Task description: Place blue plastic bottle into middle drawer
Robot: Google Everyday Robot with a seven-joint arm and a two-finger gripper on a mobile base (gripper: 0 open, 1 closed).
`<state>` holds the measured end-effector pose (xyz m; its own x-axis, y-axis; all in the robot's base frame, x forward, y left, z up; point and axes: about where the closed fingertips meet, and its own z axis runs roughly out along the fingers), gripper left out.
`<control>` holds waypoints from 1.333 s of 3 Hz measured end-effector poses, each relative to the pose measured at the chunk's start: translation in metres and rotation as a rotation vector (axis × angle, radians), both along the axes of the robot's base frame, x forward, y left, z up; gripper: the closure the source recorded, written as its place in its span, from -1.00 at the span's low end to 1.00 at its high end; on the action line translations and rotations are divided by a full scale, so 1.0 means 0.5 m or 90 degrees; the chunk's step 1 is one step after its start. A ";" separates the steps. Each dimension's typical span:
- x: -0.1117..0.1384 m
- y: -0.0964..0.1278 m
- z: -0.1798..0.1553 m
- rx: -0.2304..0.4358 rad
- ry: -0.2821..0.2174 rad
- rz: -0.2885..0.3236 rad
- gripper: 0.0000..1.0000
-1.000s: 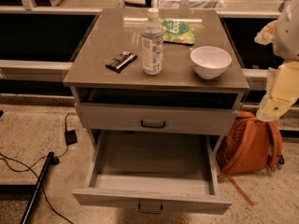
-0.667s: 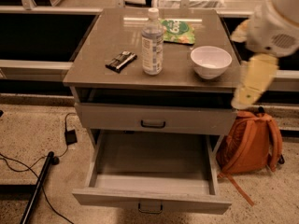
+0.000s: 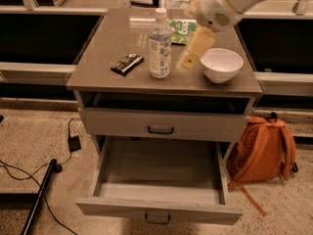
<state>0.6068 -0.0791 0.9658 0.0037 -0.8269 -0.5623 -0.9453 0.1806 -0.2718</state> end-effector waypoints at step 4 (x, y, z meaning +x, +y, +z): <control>0.214 0.177 -0.042 0.233 -0.010 -0.069 0.45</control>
Offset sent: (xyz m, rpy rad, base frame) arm 0.1084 0.0867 -0.0057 0.3846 -0.0964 -0.0911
